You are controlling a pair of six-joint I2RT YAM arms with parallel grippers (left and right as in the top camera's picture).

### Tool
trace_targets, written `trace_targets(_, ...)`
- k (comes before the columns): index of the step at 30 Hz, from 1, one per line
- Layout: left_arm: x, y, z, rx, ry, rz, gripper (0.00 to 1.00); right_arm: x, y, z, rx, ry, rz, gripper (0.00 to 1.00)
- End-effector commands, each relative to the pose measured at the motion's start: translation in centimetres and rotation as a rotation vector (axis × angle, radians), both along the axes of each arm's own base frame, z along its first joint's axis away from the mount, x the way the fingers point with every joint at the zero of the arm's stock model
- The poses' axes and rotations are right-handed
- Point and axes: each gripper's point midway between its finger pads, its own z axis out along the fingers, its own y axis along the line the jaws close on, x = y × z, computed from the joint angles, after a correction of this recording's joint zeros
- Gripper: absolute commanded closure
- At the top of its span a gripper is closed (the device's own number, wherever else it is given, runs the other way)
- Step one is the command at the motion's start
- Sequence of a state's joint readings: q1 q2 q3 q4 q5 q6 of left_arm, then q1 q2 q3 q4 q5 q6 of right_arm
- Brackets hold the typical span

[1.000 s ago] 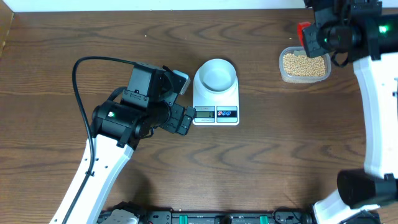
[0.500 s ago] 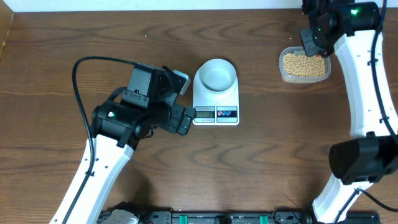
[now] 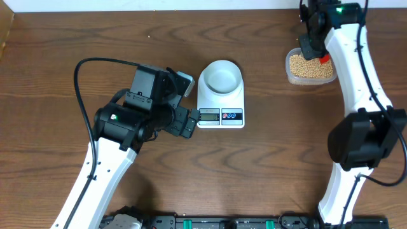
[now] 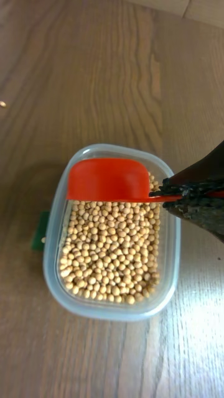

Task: Scoop item into bowl and weigh 50g on scale
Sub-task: 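Lower the red scoop into the soybeans with the right gripper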

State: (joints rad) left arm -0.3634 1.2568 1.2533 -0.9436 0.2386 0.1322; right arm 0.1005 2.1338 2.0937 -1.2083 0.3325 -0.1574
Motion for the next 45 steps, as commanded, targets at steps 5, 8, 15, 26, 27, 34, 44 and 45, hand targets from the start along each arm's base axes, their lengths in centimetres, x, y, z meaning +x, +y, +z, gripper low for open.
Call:
trace_targets(5,-0.1,0.0,-0.2,-0.002,0.011,-0.010,0.05,0.2,-0.6,-0.7,-0.046,0.011,-0.040,0.99)
trace_targets(8,-0.1,0.0,-0.2,-0.002,0.011,-0.010,0.05,-0.2,-0.8,-0.7,-0.060,0.025,-0.044,0.99)
trace_targets(15,-0.1,0.0,-0.2,-0.002,0.011,-0.010,0.05,-0.3,-0.8,-2.0,-0.065,0.060,-0.041,0.99)
trace_targets(26,-0.1,0.0,-0.2,-0.002,0.011,-0.010,0.05,-0.8,2.1,-6.0,0.080,0.168,0.018,0.99)
trace_targets(27,-0.1,0.0,-0.2,-0.002,0.011,-0.010,0.05,-0.8,2.6,-6.2,0.108,0.174,0.031,0.99)
trace_targets(34,-0.1,0.0,-0.2,-0.002,0.011,-0.010,0.05,-0.5,4.8,-6.4,0.228,0.168,0.071,0.99)
trace_targets(44,-0.1,0.0,-0.2,-0.002,0.011,-0.010,0.05,-0.1,5.4,-6.3,0.355,0.156,0.077,0.99)
trace_targets(45,-0.1,0.0,-0.2,-0.002,0.011,-0.010,0.05,-0.1,5.6,-6.3,0.383,0.157,0.086,0.99)
